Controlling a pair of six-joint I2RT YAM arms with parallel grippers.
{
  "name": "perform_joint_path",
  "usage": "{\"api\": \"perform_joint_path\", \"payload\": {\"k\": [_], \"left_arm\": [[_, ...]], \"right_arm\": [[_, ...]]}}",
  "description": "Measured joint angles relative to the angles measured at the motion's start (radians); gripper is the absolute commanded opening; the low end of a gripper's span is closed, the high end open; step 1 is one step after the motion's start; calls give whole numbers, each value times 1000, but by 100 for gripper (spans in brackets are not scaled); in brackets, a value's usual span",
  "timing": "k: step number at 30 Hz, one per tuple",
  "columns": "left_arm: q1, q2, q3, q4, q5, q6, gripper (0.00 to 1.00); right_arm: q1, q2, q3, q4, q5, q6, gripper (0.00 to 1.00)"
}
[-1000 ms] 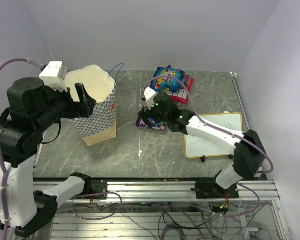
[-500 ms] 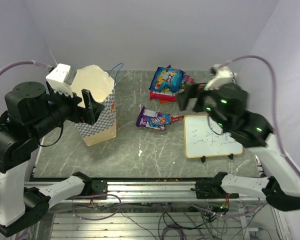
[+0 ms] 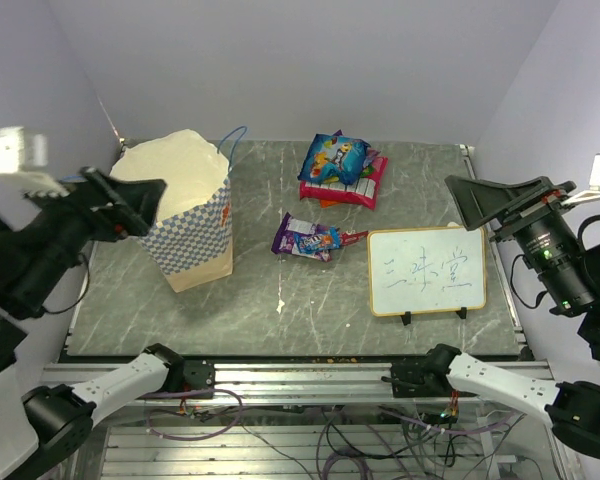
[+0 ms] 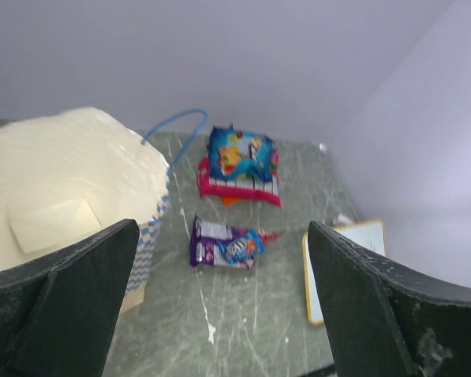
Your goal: Take the snacks out of the paper bag
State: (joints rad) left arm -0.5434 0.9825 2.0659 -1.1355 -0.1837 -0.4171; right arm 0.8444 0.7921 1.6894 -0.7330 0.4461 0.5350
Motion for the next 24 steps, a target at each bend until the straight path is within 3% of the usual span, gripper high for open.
{"api": "perform_joint_path", "payload": {"k": [8,24], "left_arm": [[-1,-83,55,3,-145,-22,99],[-2,-51,31,-9,-152,-72,99]], "right_arm": [[0,11,7,16,44,11,100],[0,42,-10,-7,105,35,100]]}}
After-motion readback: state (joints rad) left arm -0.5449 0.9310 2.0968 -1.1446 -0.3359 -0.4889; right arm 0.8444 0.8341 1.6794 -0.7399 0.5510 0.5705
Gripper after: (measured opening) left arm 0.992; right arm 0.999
